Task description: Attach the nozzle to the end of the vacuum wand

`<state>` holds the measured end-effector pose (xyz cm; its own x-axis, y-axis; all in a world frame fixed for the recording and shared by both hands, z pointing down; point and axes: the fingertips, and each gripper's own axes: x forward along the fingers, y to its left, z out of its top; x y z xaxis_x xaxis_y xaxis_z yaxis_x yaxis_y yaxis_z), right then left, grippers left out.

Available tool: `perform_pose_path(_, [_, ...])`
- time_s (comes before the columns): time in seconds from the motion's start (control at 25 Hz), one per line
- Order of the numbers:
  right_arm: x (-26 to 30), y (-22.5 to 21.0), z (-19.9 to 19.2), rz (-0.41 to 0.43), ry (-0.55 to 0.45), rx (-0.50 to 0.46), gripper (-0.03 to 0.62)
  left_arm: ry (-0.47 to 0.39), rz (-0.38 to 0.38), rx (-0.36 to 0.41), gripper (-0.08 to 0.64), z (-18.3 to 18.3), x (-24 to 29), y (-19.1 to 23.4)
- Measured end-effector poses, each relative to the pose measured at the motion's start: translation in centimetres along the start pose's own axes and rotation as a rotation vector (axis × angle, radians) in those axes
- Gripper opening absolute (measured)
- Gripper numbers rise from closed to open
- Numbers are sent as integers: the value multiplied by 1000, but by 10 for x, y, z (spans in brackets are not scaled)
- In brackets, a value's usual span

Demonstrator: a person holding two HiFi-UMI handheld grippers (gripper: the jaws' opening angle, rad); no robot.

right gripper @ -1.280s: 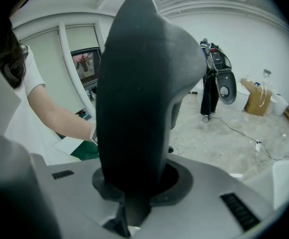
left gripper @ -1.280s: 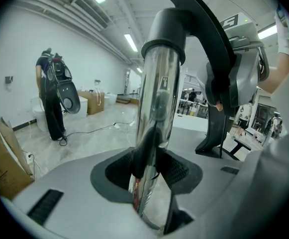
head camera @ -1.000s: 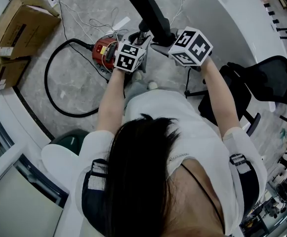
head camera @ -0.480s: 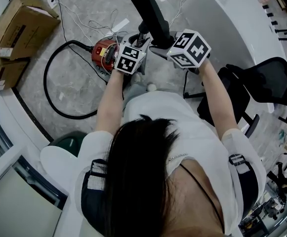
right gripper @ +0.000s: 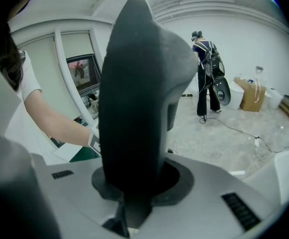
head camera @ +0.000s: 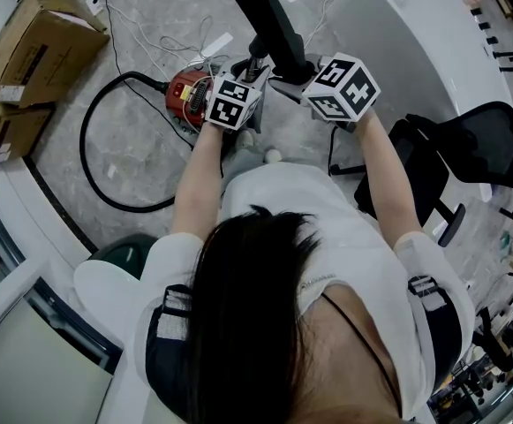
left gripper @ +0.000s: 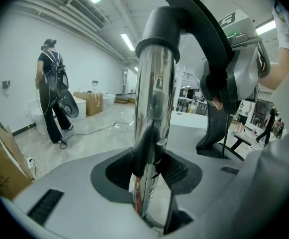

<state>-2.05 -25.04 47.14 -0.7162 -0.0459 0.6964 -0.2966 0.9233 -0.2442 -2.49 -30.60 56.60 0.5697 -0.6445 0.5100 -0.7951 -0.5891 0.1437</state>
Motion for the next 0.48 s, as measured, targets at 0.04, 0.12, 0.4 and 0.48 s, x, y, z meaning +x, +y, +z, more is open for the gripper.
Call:
perform_pose_path(0.04, [0,0,1,-3,-10,5,89,0,0,1,146,0,0,0])
perform_pose_path(0.12, [0,-1,2,4,-26,16,134,-1,1,0,146,0,-1,0])
perform_pose_path(0.4, [-3,0,5,33,-91,38,263,5,3,0,146,0,-1,0])
perform_pose_path(0.48, [-9,-3,12,26,-146,51,289,7,0,16,146,0,0,-1])
